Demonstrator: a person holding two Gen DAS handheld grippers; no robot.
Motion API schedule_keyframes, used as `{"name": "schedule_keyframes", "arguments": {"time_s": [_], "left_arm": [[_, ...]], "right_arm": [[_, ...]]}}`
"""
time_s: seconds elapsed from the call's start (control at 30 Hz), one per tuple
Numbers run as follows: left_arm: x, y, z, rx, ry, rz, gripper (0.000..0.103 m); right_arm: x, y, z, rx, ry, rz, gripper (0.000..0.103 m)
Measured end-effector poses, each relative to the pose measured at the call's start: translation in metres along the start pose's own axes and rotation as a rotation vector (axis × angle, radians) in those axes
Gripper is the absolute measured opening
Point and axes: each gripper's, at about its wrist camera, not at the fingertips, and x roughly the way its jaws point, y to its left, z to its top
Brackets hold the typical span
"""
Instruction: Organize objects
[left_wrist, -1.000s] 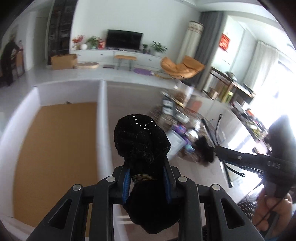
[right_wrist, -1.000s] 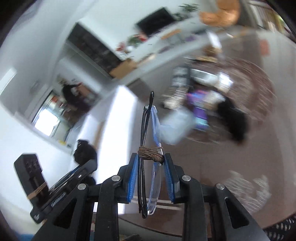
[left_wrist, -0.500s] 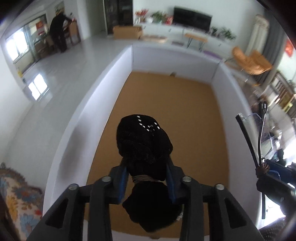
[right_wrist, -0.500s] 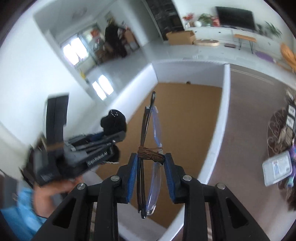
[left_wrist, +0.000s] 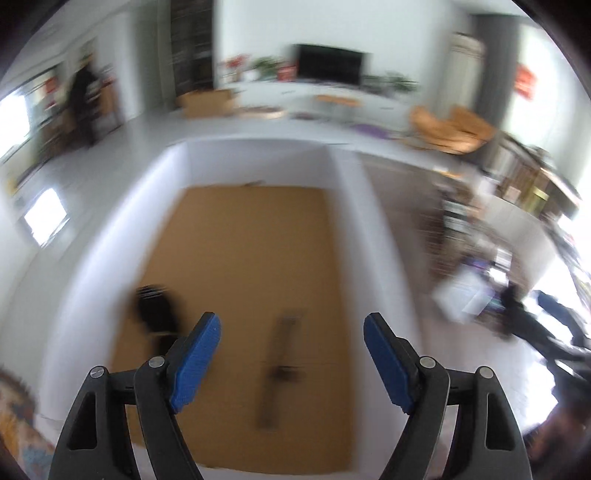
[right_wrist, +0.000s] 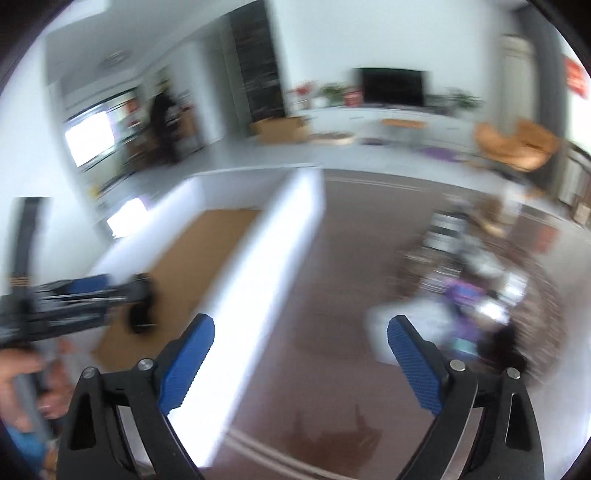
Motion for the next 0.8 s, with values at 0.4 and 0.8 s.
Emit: {"name": "schedule_keyframes", "arguments": {"time_s": [0.4,0.8], "left_arm": [[0.077,-0.201,-0.071,0.257,0.237,-0.290,0.089],[0.148,-0.209,-0.068,0.314,0.124,-0.143,0.103]], "right_arm": [[-0.011,-0.186,-0.110,0.382,0.211,-0.304,0.096],[0.029,-0.206,-0.103,0.242,0.276,-0.371,0.101]]}}
